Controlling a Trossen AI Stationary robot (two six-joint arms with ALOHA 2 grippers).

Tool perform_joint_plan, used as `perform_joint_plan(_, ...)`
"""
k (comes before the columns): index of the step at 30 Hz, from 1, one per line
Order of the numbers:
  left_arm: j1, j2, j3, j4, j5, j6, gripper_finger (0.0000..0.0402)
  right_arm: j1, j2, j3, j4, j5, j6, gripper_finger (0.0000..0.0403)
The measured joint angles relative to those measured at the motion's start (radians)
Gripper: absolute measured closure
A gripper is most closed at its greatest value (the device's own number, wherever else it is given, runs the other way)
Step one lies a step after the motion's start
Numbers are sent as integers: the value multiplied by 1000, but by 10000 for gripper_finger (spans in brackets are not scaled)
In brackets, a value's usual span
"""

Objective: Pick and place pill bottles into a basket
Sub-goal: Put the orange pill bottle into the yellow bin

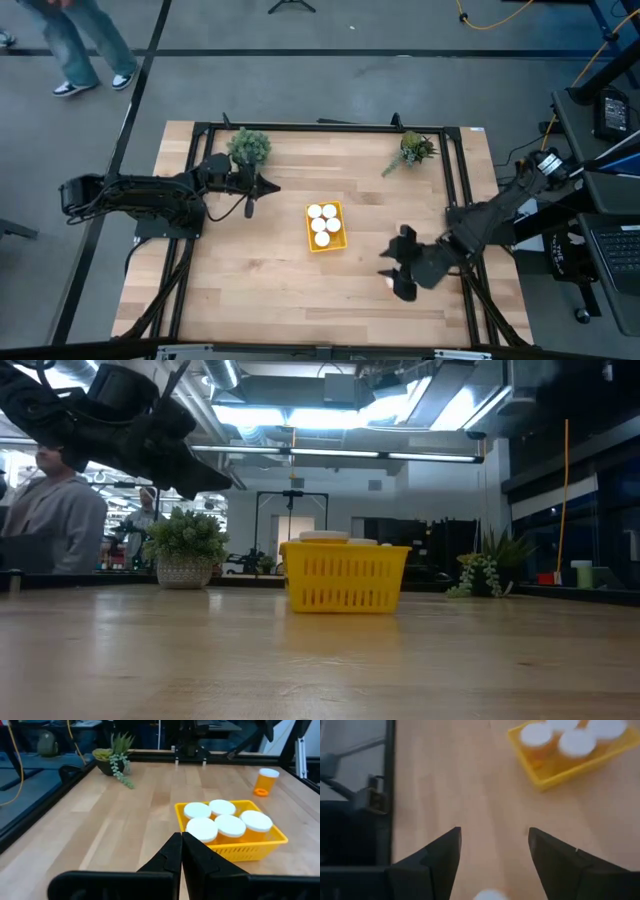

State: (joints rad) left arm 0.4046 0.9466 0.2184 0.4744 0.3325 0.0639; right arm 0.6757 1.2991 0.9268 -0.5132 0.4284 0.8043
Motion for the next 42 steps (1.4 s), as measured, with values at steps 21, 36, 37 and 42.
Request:
perform_joint_plan(21, -60, 0, 0, 0, -26, -17, 397, 464, 51, 108, -346, 193, 627, 338)
perform_joint_plan(36, -60, 0, 0, 0, -26, -24, 396, 572, 190, 96, -416, 250, 896, 383)
perform_joint_plan(37, -60, 0, 0, 0, -26, -24, 395, 572, 197, 96, -419, 250, 897, 382)
perform_joint_plan(42, -60, 0, 0, 0, -26, -25, 395, 569, 224, 96, -419, 256, 916, 379)
